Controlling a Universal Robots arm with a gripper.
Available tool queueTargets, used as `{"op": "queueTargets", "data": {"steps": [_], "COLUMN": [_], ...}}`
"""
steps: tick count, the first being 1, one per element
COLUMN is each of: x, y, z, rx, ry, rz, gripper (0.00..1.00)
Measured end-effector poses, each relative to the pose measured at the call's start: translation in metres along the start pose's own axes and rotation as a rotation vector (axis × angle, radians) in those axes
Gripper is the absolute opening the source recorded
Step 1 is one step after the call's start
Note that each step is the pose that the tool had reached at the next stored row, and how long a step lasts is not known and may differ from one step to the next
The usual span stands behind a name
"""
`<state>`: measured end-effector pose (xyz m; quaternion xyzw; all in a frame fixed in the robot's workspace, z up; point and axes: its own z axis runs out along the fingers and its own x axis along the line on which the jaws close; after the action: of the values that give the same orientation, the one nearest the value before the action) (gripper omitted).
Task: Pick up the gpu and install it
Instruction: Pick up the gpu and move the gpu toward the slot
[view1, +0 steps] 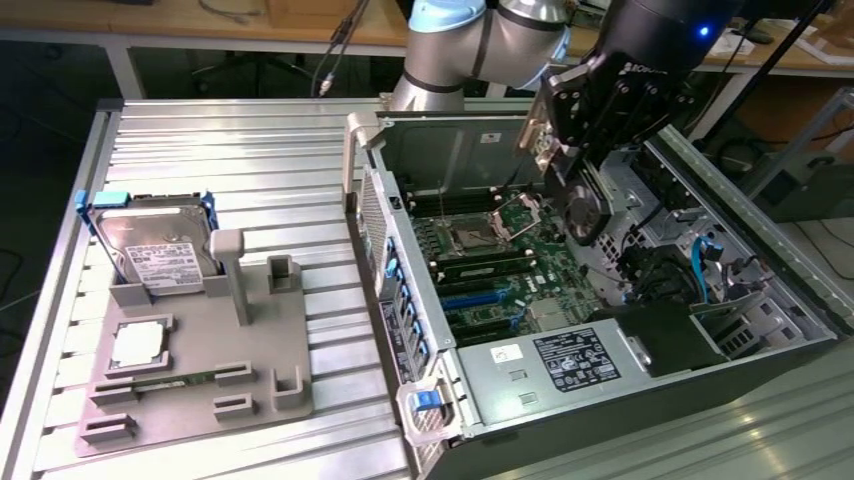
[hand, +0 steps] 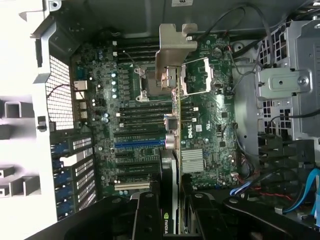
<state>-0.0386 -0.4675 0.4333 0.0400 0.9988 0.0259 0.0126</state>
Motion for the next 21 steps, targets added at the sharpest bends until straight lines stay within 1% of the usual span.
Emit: {"op": "queueTargets", "data": {"steps": [12, 21], "x": [-0.015, -0.015], "y": [0.0012, 0.0012], "z": [0.0004, 0.0004], "rx": [0.0000, 0.0000], "ry": [0.0000, 0.0000], "rz": [0.000, 0.000], "gripper": [0.27, 0.27]}}
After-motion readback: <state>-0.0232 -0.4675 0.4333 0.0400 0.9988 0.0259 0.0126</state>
